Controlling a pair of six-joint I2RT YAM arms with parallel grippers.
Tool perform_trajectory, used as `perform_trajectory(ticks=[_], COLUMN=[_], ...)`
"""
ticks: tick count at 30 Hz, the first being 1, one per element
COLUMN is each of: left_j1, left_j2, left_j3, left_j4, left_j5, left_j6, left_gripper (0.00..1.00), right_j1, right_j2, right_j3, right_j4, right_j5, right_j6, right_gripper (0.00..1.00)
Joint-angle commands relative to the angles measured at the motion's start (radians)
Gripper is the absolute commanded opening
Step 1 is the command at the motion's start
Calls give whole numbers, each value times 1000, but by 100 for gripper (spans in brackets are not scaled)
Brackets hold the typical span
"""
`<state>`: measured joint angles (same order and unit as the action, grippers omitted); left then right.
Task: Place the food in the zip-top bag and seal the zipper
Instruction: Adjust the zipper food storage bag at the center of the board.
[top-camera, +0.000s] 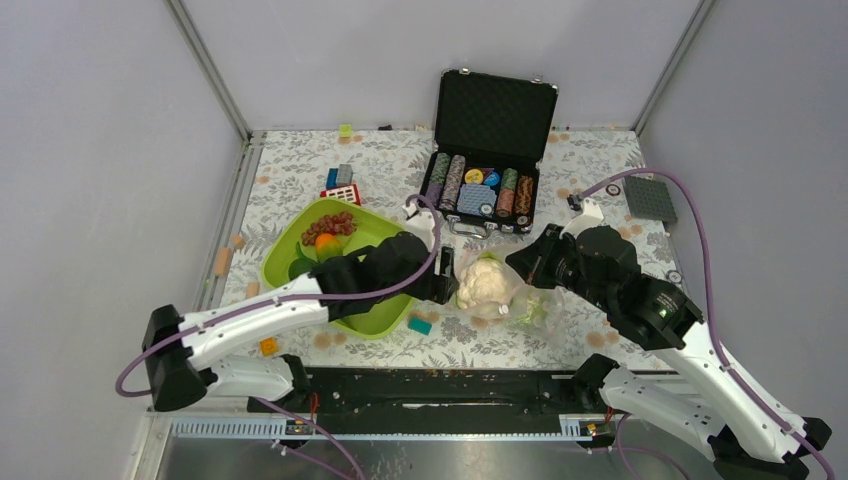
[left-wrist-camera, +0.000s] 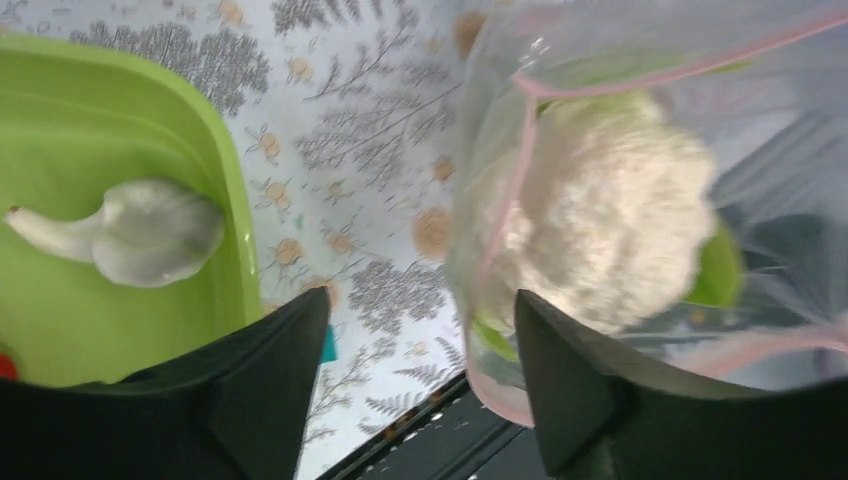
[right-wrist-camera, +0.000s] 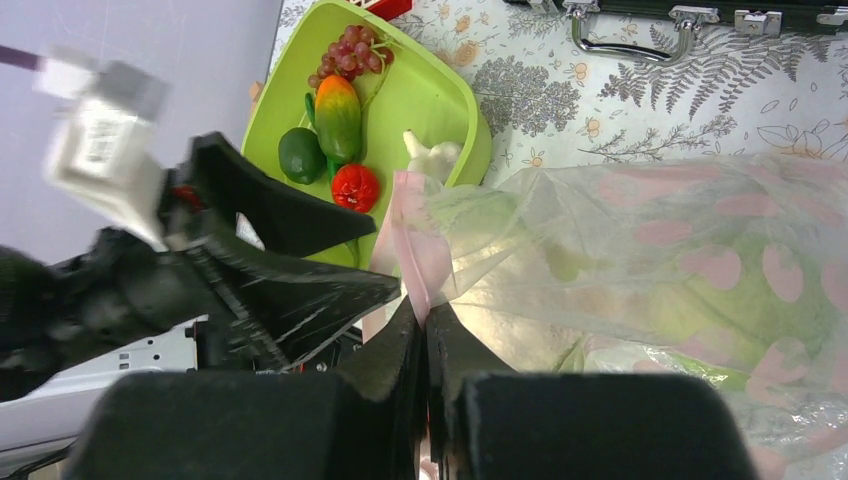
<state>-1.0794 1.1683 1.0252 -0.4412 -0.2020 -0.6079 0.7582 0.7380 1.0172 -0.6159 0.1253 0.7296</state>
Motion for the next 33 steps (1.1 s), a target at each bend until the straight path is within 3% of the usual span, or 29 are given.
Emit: perform_trajectory(ticks=[1,3,7,16,27,33], left_j1=[9,10,10,9,4,4], left_j2=[77,103,136,30,-15,17], left_j3=[36,46,57,81,253,316], left_j4=[-22,-21,7,49,82,31], left_j5=[-13,-16,25,100,162,59], left_j6=[-16,-23,-20,46,151,172], left_gripper=[58,43,0,0,0,0], right_j1=[0,0,0,0,0,1], right_j2=[-6,-8,-5,15,-34,-56], right_j3=[19,16,9,-26,34,104], right_j4=[46,46,46,-43,-85,-262], right_j5=[-22,-25,-29,2,-118,129], right_j6=[-9,-7,-9,-66,-216,-203], right_gripper=[0,0,0,0,0,0])
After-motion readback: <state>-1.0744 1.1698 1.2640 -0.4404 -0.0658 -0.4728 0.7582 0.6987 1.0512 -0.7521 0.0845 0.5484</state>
